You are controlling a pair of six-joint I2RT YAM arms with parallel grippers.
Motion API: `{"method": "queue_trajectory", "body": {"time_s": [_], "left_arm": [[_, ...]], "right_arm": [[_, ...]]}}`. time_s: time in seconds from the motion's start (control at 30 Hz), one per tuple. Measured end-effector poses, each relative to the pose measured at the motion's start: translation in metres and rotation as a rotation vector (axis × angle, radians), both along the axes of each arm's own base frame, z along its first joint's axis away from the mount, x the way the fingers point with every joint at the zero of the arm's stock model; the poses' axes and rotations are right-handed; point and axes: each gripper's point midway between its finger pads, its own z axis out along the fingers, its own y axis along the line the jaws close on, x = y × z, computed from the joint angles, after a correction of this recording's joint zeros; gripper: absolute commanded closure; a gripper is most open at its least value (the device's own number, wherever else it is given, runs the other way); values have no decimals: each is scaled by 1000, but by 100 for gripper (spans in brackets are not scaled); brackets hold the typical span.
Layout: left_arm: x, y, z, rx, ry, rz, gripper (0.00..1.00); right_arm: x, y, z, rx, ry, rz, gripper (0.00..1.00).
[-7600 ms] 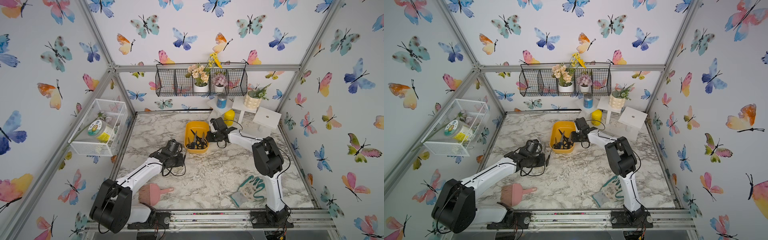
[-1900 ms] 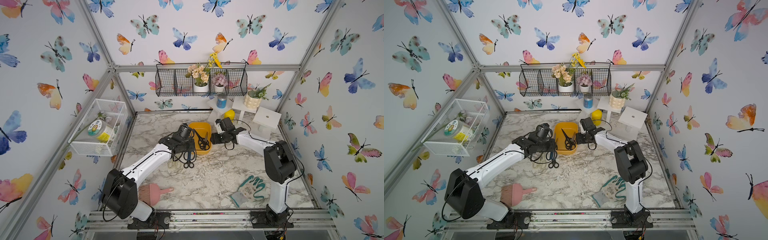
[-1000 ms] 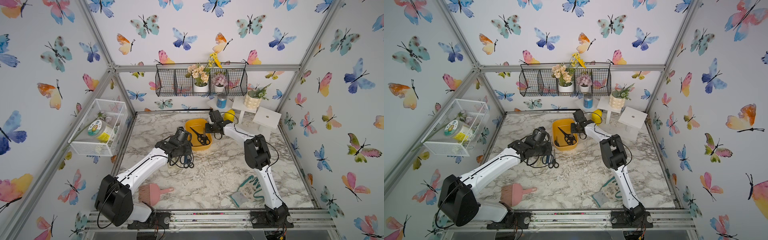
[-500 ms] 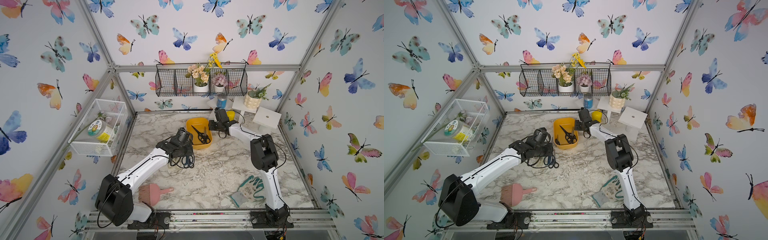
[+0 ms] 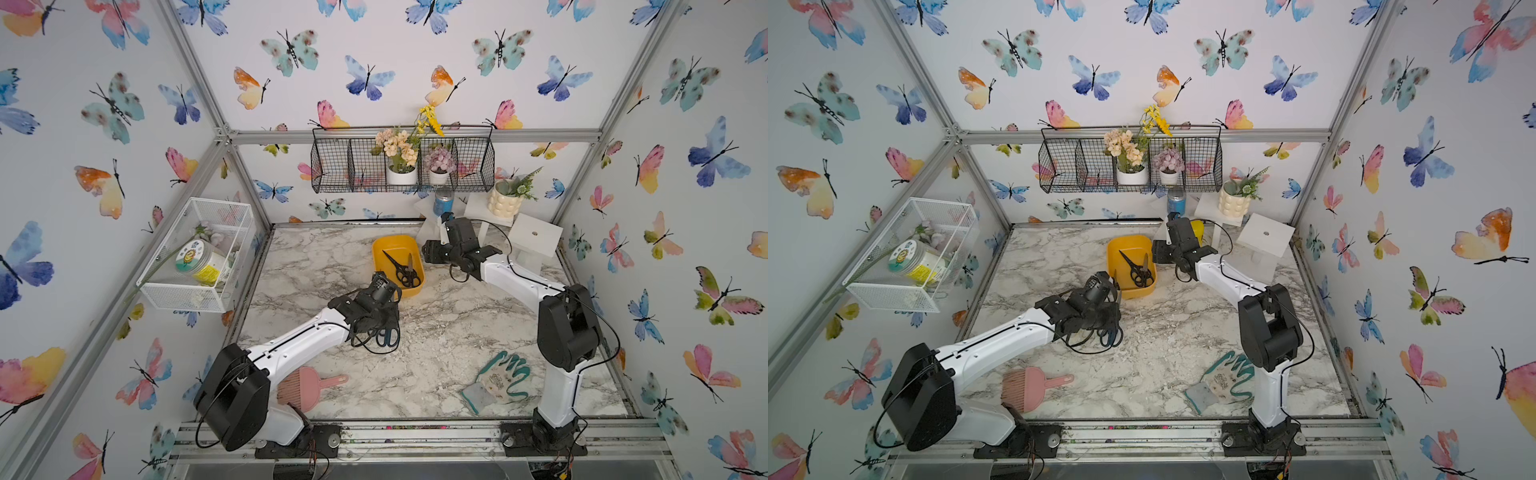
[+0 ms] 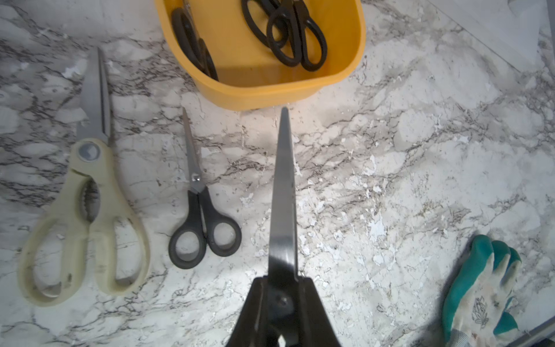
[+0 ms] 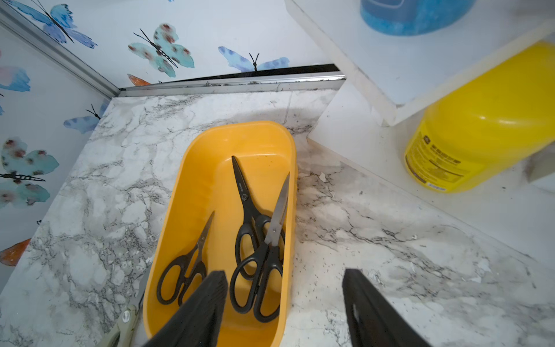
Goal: Take the scissors out of the storage box
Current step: Place the scissors at the center of the board.
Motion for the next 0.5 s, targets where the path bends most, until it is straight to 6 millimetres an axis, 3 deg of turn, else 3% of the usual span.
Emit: {"method": "queue_trajectory", "body": {"time_s": [0.17, 0.5], "left_arm": [[-8, -20, -10, -6, 10, -36, 100], [-10, -39, -35, 14, 57, -46, 100]], "right_arm": [[-17, -10, -4, -29, 27, 6, 31], [-39, -35, 28, -71, -35, -21, 30]]}}
